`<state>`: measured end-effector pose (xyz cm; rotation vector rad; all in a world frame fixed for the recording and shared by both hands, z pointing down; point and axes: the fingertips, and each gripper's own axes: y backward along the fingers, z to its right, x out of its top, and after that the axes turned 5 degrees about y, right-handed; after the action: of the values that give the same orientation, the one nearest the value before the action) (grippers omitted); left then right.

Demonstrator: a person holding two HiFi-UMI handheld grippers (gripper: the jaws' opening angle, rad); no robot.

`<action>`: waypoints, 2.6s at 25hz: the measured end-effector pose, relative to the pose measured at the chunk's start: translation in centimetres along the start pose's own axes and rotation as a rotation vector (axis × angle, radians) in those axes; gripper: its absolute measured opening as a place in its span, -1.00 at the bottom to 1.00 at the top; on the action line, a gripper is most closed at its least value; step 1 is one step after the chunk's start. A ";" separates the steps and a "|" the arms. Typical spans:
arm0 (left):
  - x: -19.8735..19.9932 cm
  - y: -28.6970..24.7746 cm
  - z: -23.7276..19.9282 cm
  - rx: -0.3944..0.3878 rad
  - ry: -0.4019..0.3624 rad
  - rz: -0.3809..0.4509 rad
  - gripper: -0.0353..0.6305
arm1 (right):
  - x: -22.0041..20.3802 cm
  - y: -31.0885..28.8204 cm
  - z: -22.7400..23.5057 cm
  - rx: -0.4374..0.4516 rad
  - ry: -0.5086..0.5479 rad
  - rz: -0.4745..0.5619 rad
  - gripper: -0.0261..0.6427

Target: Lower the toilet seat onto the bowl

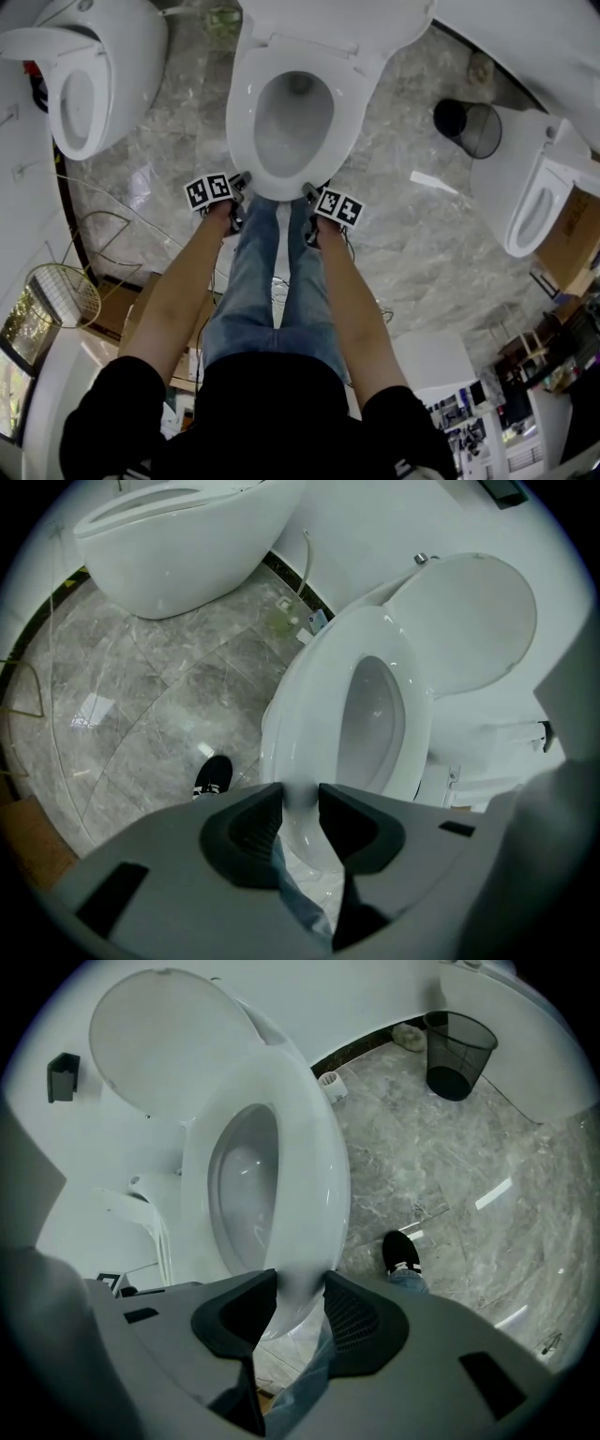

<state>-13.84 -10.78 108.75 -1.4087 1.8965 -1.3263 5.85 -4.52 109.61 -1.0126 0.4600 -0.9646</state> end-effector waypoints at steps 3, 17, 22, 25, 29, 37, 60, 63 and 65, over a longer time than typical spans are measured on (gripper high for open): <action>0.2 -0.5 -0.3 0.024 -0.024 -0.010 -0.52 | 0.0 -0.5 0.2 -0.016 0.018 -0.015 -0.39; 0.1 2.6 1.5 0.006 -0.123 -0.012 -0.72 | 0.7 4.2 -0.2 -0.037 0.164 0.059 -0.58; 0.3 11.7 11.1 -0.210 -0.431 0.118 -0.88 | 5.0 15.0 -7.0 0.027 0.336 0.279 -0.82; 0.5 18.9 17.5 -0.298 -0.634 0.236 -0.88 | 7.7 22.1 -12.2 0.031 0.527 0.396 -0.86; 1.1 28.2 25.3 -0.346 -0.833 0.441 -0.88 | 10.8 31.8 -19.2 0.021 0.736 0.566 -0.86; -1.2 46.1 37.2 -0.403 -1.060 0.905 -0.88 | 10.2 50.8 -31.0 0.100 0.902 0.975 -0.86; -8.3 61.4 39.3 -0.495 -1.152 1.279 -0.88 | 3.5 65.8 -33.6 0.037 0.888 1.497 -0.87; -8.8 61.7 39.3 -0.490 -1.166 1.283 -0.88 | 3.1 66.2 -33.5 0.018 0.901 1.508 -0.87; -9.0 61.8 39.1 -0.482 -1.163 1.287 -0.88 | 2.9 66.2 -33.5 0.011 0.914 1.511 -0.87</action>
<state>-10.11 -18.02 35.55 -0.5006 1.5983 0.5095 13.72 -11.36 36.11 0.0556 1.6449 0.0558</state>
